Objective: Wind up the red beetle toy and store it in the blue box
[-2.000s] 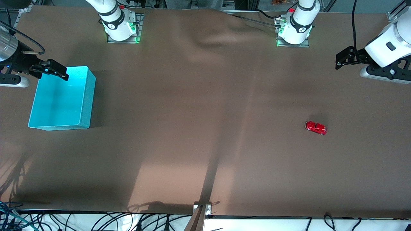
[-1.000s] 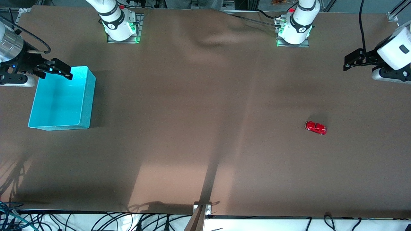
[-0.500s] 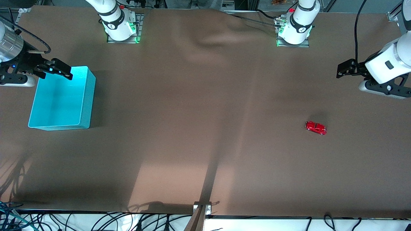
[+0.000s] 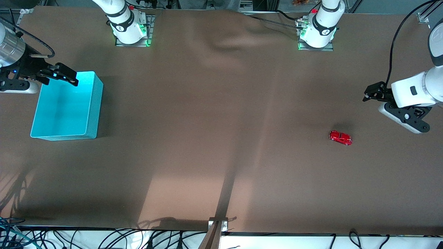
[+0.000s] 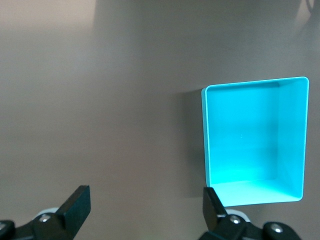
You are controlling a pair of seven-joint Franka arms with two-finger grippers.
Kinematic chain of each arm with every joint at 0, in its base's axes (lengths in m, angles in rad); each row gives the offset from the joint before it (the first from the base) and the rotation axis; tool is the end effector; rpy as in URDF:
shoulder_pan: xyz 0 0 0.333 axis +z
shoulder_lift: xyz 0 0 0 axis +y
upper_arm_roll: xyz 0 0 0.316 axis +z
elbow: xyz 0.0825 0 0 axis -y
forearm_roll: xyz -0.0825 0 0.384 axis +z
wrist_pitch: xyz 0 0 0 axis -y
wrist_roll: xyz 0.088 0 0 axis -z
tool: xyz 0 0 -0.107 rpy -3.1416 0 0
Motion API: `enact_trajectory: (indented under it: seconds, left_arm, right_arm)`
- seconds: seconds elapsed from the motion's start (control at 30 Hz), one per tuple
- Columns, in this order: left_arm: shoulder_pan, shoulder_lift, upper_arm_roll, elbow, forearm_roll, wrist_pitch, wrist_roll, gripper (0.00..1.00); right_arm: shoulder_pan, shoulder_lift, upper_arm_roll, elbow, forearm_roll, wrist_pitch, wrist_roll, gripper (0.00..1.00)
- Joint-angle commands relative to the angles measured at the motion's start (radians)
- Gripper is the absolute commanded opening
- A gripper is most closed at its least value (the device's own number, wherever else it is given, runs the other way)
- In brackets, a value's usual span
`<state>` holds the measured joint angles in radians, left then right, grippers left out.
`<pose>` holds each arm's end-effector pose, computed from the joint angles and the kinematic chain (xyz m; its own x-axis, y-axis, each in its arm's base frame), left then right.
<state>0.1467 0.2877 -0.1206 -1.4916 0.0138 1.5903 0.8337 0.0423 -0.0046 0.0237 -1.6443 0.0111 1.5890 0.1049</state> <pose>0.6270 0.0264 0.4933 0.6811 -0.7239 -0.1096 -0.7084 -0.6894 0.1515 0.5510 0.0376 0.5939 0.9979 -0.0392 -0.0516 -0.0395 -0.9992 -0.0056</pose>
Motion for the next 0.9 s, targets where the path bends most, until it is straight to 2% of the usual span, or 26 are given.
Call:
enact_trajectory:
  seconds: [0.0, 0.23, 0.67, 0.87]
  left_arm:
    - [0.017, 0.080, -0.002, 0.025, 0.000, 0.034, 0.228, 1.00]
    - [0.022, 0.122, -0.004, -0.038, 0.037, 0.135, 0.398, 1.00]
    - [0.060, 0.076, -0.008, -0.246, 0.037, 0.299, 0.545, 1.00]
    - [0.073, 0.077, -0.008, -0.314, 0.037, 0.388, 0.642, 1.00]
  right_arm:
    - [-0.001, 0.009, 0.002, 0.026, 0.006, -0.017, -0.005, 1.00]
    - [-0.001, 0.009, 0.002, 0.026, 0.006, -0.018, -0.005, 1.00]
    - [-0.001, 0.009, 0.002, 0.026, 0.006, -0.018, -0.005, 1.00]
    - [-0.001, 0.008, 0.002, 0.026, 0.006, -0.018, -0.005, 1.00]
